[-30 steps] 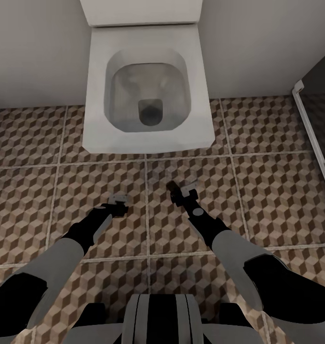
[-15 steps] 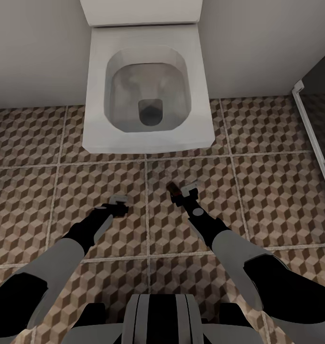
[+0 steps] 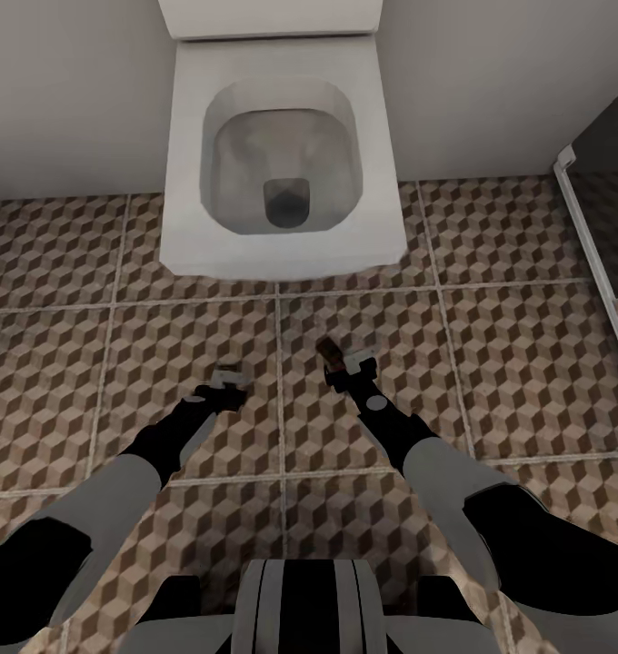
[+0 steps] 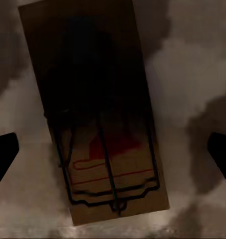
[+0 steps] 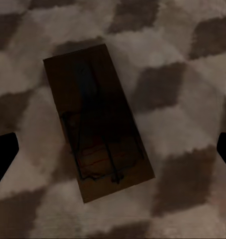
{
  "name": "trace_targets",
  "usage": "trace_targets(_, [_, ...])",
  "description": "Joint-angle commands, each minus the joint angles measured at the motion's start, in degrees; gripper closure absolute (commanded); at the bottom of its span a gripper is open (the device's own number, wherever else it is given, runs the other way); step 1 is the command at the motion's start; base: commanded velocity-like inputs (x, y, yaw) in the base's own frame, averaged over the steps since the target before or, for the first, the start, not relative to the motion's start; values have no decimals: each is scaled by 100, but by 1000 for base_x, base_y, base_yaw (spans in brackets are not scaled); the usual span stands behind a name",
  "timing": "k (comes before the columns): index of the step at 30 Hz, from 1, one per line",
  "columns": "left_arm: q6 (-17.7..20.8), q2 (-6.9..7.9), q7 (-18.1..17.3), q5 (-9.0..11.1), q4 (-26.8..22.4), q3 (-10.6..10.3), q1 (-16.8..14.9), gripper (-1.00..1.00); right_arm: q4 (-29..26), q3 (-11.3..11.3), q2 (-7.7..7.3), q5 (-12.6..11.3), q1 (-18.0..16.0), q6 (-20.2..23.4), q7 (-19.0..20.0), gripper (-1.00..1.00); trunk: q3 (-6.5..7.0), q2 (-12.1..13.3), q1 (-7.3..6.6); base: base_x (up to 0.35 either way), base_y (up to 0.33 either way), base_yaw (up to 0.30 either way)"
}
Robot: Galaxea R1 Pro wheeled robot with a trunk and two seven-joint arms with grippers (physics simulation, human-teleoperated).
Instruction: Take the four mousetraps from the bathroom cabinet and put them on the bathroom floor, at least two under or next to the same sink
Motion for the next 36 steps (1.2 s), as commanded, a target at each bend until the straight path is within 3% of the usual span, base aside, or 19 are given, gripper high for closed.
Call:
trace_targets(1, [43,9,39,74,75,-59,2,-100,10,13,2,60,-3,-7,-47,-100,-3,-1,-3,-306,0,0])
trace_targets(36, [32,9,39,74,75,-69,2,-100,10,13,2,60,-2,-7,-47,-100,-3,-1,-3,-325,0,0])
